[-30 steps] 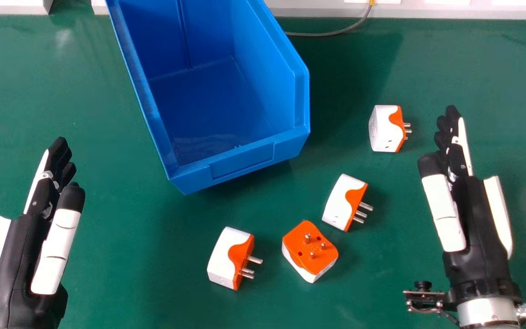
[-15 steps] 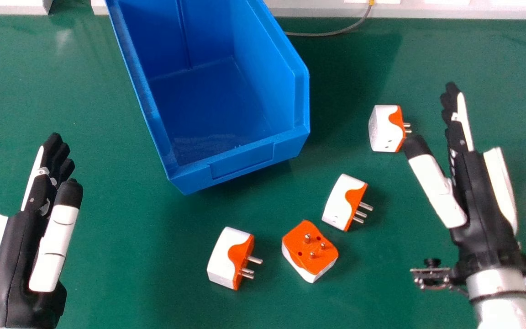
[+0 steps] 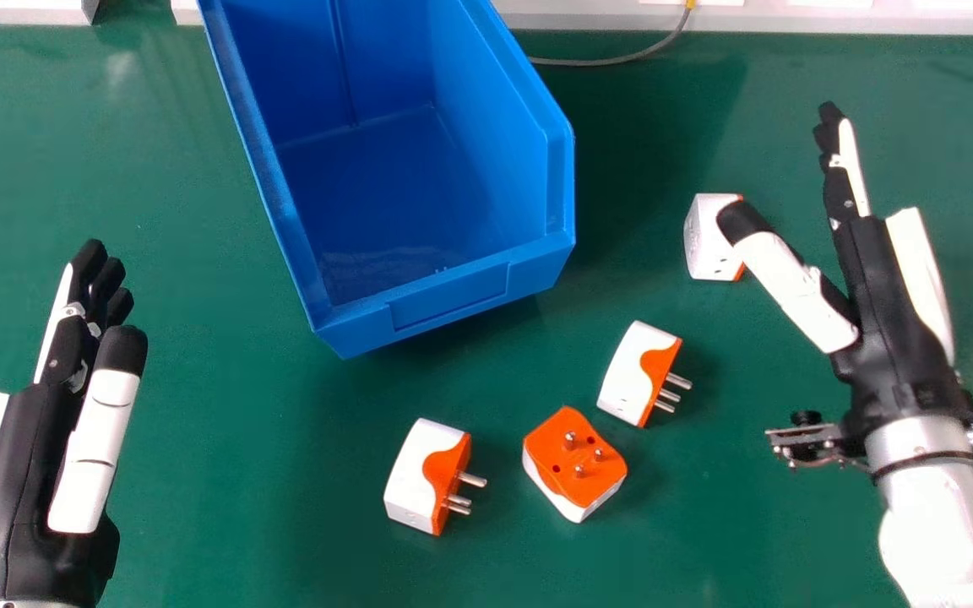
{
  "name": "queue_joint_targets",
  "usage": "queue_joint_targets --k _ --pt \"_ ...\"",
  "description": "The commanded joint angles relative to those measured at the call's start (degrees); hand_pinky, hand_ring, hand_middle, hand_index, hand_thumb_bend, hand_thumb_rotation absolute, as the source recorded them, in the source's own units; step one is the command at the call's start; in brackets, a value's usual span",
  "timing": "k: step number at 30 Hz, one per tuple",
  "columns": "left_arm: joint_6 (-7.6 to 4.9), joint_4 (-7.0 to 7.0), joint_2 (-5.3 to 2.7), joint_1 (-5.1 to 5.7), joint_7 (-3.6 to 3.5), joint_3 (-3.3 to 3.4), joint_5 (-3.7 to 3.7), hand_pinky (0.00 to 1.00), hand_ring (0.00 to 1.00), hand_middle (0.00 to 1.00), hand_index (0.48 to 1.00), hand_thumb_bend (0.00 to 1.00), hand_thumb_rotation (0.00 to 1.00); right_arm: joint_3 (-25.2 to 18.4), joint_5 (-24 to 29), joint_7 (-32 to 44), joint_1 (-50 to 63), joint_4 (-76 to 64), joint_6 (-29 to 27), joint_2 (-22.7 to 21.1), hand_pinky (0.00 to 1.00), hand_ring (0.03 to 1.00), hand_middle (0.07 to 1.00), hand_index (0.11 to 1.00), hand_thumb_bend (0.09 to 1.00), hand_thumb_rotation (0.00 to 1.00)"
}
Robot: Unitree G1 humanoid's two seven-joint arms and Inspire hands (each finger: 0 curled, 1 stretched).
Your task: Pick all objects and put in blue box
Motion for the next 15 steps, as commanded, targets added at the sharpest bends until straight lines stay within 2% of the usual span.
queue_joint_targets --k 1,3,5,6,9,15 --pt "-0.03 -1.55 0.10 0.05 0.15 0.47 -0.66 0.99 0.99 0.99 0.986 0.77 0.87 0.0 -0.1 -0.4 -2.6 1.1 -0.9 -1.2 0.98 1.000 1.000 1.000 0.589 0.81" --pt "0.02 -1.70 0.12 0.07 0.53 0.43 0.08 0.99 0.99 0.99 0.984 0.77 0.86 0.0 0.1 -0.1 -4.1 3.0 -1.5 -1.8 0.98 1.000 1.000 1.000 0.577 0.77" --pt "-0.11 -1.69 0.15 0.12 0.72 0.48 0.41 0.99 0.99 0.99 0.984 0.77 0.86 0.3 -1.2 0.1 -6.1 5.0 -1.1 -3.4 0.98 1.000 1.000 1.000 0.577 0.77" --pt "-0.12 -1.70 0.18 0.16 0.72 0.53 0.31 0.99 0.99 0.99 0.983 0.77 0.87 0.5 -1.6 0.3 -7.1 5.9 -0.6 -4.2 0.98 1.000 1.000 1.000 0.573 0.75" --pt "-0.40 -1.24 0.44 0.24 0.13 0.68 -0.39 0.98 0.98 0.99 0.979 0.77 0.87 1.1 -3.3 0.8 -9.5 8.3 0.5 -6.5 0.98 1.000 1.000 1.000 0.591 0.72" --pt "-0.60 -0.96 0.55 0.43 -0.53 0.95 -0.62 0.98 0.98 0.99 0.977 0.78 0.86 1.8 -3.3 2.5 -13.1 12.6 0.4 -9.2 0.93 0.986 1.000 1.000 0.621 0.67"
